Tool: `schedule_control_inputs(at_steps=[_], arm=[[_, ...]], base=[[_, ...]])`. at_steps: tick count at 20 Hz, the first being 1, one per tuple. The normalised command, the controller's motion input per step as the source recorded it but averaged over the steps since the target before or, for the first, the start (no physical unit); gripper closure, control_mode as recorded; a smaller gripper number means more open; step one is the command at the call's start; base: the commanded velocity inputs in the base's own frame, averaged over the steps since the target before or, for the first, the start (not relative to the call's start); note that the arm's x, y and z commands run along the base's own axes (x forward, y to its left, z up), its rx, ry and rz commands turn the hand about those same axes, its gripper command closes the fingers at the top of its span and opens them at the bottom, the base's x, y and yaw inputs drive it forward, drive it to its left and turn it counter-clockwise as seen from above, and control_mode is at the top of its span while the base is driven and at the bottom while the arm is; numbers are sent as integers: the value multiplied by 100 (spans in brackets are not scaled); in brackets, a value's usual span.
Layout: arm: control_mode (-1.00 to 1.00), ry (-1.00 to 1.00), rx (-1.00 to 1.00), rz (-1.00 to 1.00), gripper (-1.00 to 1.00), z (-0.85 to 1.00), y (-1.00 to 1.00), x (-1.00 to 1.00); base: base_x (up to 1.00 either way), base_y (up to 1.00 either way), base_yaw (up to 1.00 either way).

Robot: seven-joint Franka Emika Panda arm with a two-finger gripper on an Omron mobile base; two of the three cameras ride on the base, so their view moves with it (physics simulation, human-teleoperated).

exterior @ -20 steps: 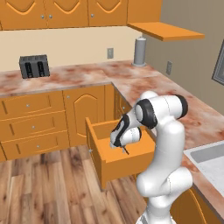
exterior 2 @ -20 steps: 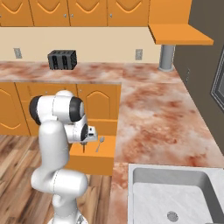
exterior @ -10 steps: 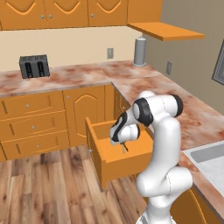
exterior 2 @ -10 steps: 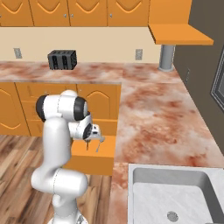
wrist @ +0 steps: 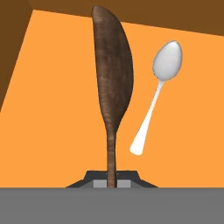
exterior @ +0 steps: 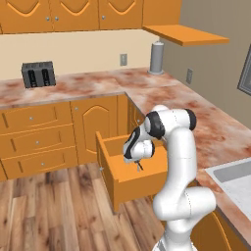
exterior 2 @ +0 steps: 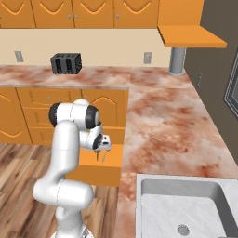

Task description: Organize the utensils by type. Pick up the wooden spoons from the counter and place them in the open cabinet. Then pick up the metallic utensils from the counter and place them in the open drawer.

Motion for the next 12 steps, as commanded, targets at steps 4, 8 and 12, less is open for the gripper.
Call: schedule_control_inputs(at_steps=[4, 8, 12], arm=[[-100, 4, 2, 0, 100, -26, -10, 33], [-100, 2, 1, 0, 100, -37, -5, 31], [-100, 3, 0, 0, 100, -43, -1, 20]], base=[[0, 0, 0], [0, 0, 0], [0, 0, 0]])
